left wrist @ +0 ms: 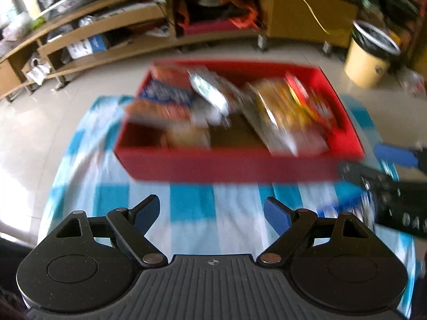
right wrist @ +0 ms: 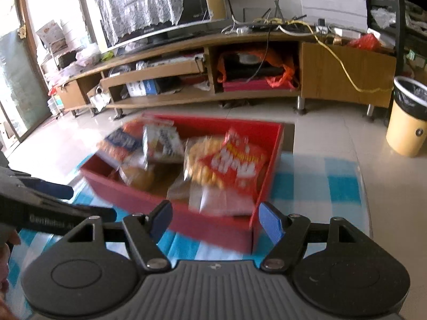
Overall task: Organize snacks
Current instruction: 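Move the left tool to the clear wrapper while the right tool reaches the blue packet, then grasp the clear wrapper with the left tool while the right tool grasps the blue packet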
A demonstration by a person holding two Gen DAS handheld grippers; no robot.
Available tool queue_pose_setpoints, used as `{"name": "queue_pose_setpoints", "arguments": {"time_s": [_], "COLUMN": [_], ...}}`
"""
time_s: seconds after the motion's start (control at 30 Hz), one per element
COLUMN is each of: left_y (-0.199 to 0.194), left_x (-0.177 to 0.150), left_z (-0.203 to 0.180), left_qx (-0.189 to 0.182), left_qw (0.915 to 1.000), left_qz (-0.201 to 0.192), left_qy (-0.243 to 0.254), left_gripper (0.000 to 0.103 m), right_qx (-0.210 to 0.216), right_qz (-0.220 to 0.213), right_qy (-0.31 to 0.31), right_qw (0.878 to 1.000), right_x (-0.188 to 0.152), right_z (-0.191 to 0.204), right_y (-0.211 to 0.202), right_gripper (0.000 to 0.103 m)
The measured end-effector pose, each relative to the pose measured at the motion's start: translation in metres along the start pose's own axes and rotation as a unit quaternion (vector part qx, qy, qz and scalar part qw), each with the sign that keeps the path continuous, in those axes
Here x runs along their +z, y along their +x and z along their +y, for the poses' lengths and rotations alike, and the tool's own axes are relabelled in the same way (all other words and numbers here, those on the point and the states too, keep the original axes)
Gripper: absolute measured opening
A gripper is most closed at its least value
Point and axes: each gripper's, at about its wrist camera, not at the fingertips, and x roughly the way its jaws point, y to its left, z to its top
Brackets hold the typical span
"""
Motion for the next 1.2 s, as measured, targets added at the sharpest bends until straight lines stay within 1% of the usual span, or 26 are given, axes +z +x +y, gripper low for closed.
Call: {"name": "queue_pose_setpoints", "arguments": {"time_s": [0.1,0.17,0.23,0.3,0.37,0.43,0.5,0.6,0.63,0.7,0.73,0.77,0.8,0.9,1.1,1.2], "left_y": [-0.004,-0.005,-0.004,0.0,0.006,0.011,0.014,0.02,0.021,0.02,0.019,0.017,0.015,0.012,0.006,0.008], "left_x": [-0.023,-0.039,-0.055,-0.067,-0.076,-0.083,-0.089,-0.093,-0.094,-0.094,-0.095,-0.096,-0.096,-0.1,-0.107,-0.108], "left_z": [-0.013,-0.02,-0.028,-0.035,-0.041,-0.046,-0.054,-0.064,-0.065,-0.065,-0.064,-0.063,-0.062,-0.064,-0.056,-0.049], "left_qx": [-0.007,-0.019,-0.026,-0.024,-0.026,-0.035,-0.037,-0.023,-0.025,-0.031,-0.037,-0.044,-0.057,-0.053,-0.052,-0.056], "left_qw": [0.9994,0.9981,0.9963,0.9943,0.9924,0.9902,0.9881,0.9854,0.9853,0.9855,0.9857,0.9859,0.9858,0.985,0.986,0.9866], "left_qz": [0.015,0.027,0.04,0.051,0.065,0.08,0.083,0.08,0.082,0.078,0.078,0.08,0.082,0.081,0.083,0.086], "left_qy": [0.032,0.051,0.072,0.091,0.102,0.109,0.124,0.149,0.148,0.147,0.145,0.14,0.135,0.143,0.134,0.127], "left_gripper": [0.089,0.089,0.089,0.089,0.089,0.09,0.09,0.092,0.092,0.088,0.082,0.072,0.068,0.066,0.064,0.064], "right_qx": [-0.007,-0.012,-0.011,-0.004,0.0,-0.002,0.0,0.001,0.002,-0.001,-0.002,-0.003,-0.004,-0.004,-0.014,-0.013], "right_qz": [0.022,0.039,0.053,0.067,0.078,0.082,0.087,0.096,0.099,0.105,0.108,0.112,0.115,0.119,0.126,0.13], "right_qy": [0.004,0.016,0.034,0.054,0.063,0.065,0.065,0.066,0.067,0.063,0.06,0.057,0.056,0.056,0.059,0.053], "right_qw": [1.0,0.999,0.998,0.996,0.995,0.994,0.994,0.993,0.993,0.992,0.992,0.992,0.992,0.991,0.99,0.99], "right_x": [-0.017,-0.026,-0.034,-0.04,-0.045,-0.049,-0.053,-0.055,-0.056,-0.057,-0.057,-0.058,-0.058,-0.056,-0.048,-0.045], "right_z": [-0.004,-0.01,-0.018,-0.024,-0.028,-0.028,-0.028,-0.03,-0.031,-0.031,-0.031,-0.031,-0.032,-0.036,-0.044,-0.04], "right_y": [-0.005,-0.007,-0.008,-0.008,-0.008,-0.01,-0.01,-0.006,-0.005,-0.002,0.0,0.002,0.004,0.008,0.023,0.033], "right_gripper": [0.068,0.068,0.068,0.068,0.068,0.068,0.068,0.068,0.068,0.068,0.068,0.068,0.068,0.068,0.068,0.073]}}
